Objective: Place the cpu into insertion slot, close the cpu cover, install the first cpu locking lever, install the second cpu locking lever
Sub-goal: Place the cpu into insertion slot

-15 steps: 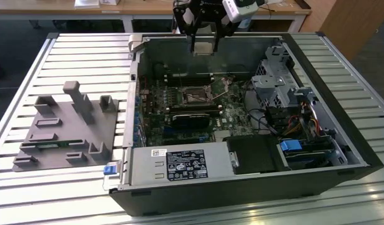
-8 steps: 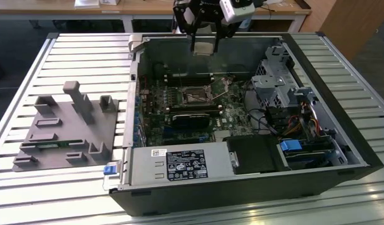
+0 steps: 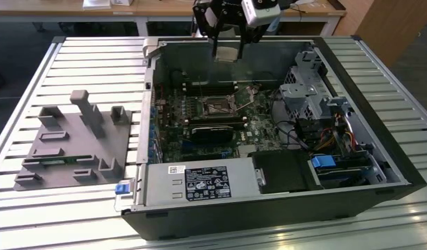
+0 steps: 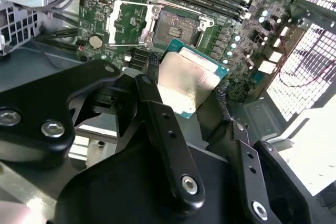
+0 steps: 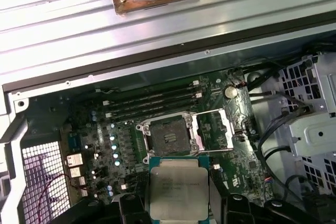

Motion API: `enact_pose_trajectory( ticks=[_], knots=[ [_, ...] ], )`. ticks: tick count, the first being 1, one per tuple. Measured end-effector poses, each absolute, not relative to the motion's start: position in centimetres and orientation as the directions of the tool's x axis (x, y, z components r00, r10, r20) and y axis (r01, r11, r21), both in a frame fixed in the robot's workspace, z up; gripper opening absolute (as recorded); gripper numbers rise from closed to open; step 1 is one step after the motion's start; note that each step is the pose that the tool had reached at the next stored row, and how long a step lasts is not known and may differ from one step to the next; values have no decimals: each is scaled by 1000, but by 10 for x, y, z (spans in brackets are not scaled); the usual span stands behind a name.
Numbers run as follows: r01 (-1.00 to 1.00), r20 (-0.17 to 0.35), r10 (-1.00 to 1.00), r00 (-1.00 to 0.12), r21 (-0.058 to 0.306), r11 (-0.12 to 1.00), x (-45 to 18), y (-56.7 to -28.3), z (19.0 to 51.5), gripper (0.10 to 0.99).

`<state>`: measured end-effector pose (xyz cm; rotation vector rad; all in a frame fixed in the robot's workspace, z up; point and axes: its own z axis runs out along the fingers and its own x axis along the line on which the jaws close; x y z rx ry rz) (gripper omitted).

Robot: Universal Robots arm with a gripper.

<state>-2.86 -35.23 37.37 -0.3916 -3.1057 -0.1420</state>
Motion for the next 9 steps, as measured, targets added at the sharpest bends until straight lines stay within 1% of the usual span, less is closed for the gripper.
enact_pose_trajectory(
  ticks=[9],
  knots=[
    [315, 19, 315, -949, 89, 945, -29, -352, 374, 537]
  ],
)
